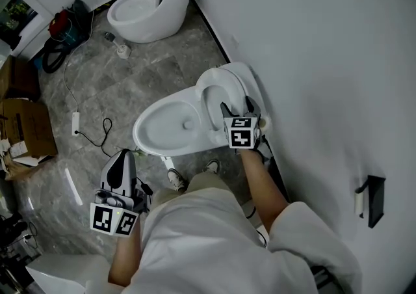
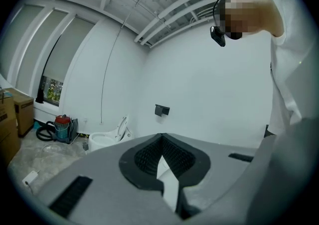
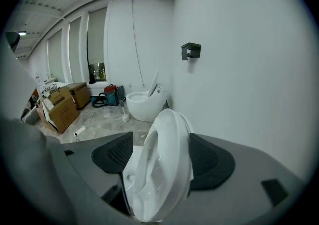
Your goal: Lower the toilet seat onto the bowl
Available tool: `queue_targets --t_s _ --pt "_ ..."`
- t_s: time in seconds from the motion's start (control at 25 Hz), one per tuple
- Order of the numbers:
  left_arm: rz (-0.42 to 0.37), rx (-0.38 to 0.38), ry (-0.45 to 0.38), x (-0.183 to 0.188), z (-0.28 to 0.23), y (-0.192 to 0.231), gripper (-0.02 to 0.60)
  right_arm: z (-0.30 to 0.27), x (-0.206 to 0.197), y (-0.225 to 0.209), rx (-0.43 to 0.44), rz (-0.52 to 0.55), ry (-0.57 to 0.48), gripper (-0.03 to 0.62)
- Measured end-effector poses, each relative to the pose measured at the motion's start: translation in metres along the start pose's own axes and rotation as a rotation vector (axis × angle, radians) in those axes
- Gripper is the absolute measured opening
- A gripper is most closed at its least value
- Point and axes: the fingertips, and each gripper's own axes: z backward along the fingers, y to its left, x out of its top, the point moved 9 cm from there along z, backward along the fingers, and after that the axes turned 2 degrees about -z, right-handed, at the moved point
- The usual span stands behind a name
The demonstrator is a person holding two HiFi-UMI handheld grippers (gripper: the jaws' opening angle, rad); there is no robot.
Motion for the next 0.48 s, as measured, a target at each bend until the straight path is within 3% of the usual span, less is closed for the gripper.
queue_targets --t_s 0.2,0.36,0.48 --pt "0.011 0.001 -0.025 0.003 0.007 0.009 0.006 0.001 0.0 -0.002 0.0 -0.039 -0.005 0.344" --pt "0.021 0.003 -0.04 0.003 0.015 0.015 0.006 0.007 0.001 0.002 -0.024 -0.042 -0.011 0.253" --pt "0.032 0.009 -0.051 0.002 0.023 0.022 0.006 0.01 0.003 0.009 -0.032 -0.033 -0.013 0.228"
